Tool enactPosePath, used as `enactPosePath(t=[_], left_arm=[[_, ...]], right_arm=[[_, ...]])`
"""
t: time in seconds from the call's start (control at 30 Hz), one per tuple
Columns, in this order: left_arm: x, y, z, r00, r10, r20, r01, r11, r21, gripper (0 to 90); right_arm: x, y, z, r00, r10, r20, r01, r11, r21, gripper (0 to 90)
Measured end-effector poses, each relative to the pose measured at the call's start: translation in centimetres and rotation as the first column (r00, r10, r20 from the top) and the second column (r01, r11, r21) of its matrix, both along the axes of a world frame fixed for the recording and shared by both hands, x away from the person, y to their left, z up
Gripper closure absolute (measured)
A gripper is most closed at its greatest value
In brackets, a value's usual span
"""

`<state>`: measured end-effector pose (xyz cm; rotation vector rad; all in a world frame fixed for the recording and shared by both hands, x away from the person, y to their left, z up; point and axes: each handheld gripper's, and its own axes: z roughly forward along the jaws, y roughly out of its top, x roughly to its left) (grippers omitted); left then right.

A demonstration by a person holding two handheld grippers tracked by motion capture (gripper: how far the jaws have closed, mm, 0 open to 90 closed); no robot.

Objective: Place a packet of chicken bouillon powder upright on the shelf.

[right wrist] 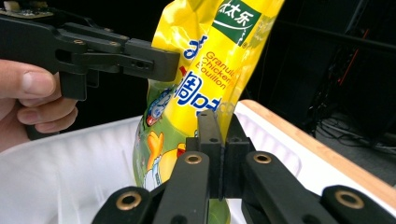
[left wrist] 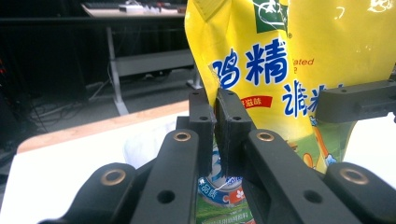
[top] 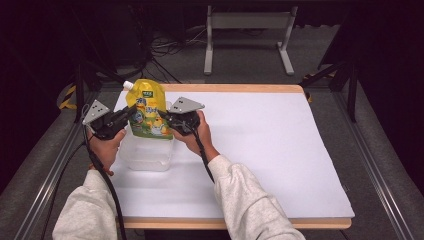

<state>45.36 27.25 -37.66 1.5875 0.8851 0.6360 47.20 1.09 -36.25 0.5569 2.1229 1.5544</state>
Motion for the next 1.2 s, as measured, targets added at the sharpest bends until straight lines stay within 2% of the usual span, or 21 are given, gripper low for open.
enactPosePath(t=[0.07, 0.2, 0.23, 0.27, 0.3, 0.33, 0.43, 0.5, 0.63, 0.83, 1.03, 1.2], left_arm=[[0.0, 0.0, -0.2, 0.9999, -0.008, -0.014, 0.008, 0.9999, 0.007, 85.5], [0.0, 0.0, -0.6, 0.9992, -0.016, -0.036, 0.017, 0.9992, 0.036, 84.7], [-0.1, -0.1, -0.7, 0.9995, -0.013, -0.03, 0.014, 0.9985, 0.053, 84.7], [-0.1, -0.1, -0.7, 0.9995, -0.013, -0.03, 0.014, 0.9985, 0.053, 84.8], [-0.2, -0.4, -0.9, 0.9994, -0.007, -0.033, 0.01, 0.9956, 0.093, 84.8], [-0.2, -0.5, -1.0, 0.9991, -0.003, -0.042, 0.008, 0.9937, 0.112, 84.9], [-0.4, -0.3, -1.3, 0.9976, -0.01, -0.069, 0.018, 0.9916, 0.128, 84.3], [-0.5, -0.3, -1.4, 0.997, -0.008, -0.078, 0.02, 0.9877, 0.155, 84.4], [-0.7, -0.3, -1.7, 0.9955, -0.003, -0.095, 0.02, 0.9834, 0.181, 84.5], [-0.9, 0.1, -2.0, 0.9951, -0.009, -0.099, 0.025, 0.9871, 0.158, 84.0], [-1.3, 0.2, -2.0, 0.9948, 0.022, -0.099, -0.008, 0.9889, 0.148, 78.5], [-1.7, 0.5, -2.0, 0.9951, 0.036, -0.092, -0.023, 0.9902, 0.137, 76.2]], right_arm=[[0.0, -0.1, -0.4, 0.9999, 0.004, -0.016, -0.004, 1.0, 0.004, 89.7], [-0.4, 0.0, -1.2, 0.9997, 0.006, -0.024, -0.006, 0.9996, -0.027, 89.4], [-0.4, 0.0, -1.5, 0.9995, 0.007, -0.03, -0.008, 0.9995, -0.029, 89.4], [-0.4, 0.0, -1.5, 0.9995, 0.007, -0.03, -0.008, 0.9995, -0.029, 89.4], [-0.4, 0.0, -1.7, 0.9994, 0.007, -0.035, -0.008, 0.9995, -0.031, 89.4], [-0.5, -0.1, -2.0, 0.999, 0.007, -0.043, -0.009, 0.9993, -0.037, 89.4], [-0.8, 0.1, -2.7, 0.9988, 0.01, -0.048, -0.013, 0.9984, -0.056, 89.0], [-1.0, 0.1, -3.0, 0.9986, 0.012, -0.052, -0.015, 0.9979, -0.063, 88.9], [-1.0, 0.2, -3.3, 0.9975, 0.018, -0.069, -0.024, 0.9961, -0.084, 88.3], [-1.1, 0.1, -3.5, 0.997, 0.023, -0.074, -0.03, 0.9955, -0.09, 86.9], [-1.3, -0.1, -3.4, 0.9973, 0.01, -0.073, -0.019, 0.9918, -0.126, 82.0], [-1.5, -0.7, -3.1, 0.9978, 0.004, -0.067, -0.013, 0.9914, -0.13, 78.5]])
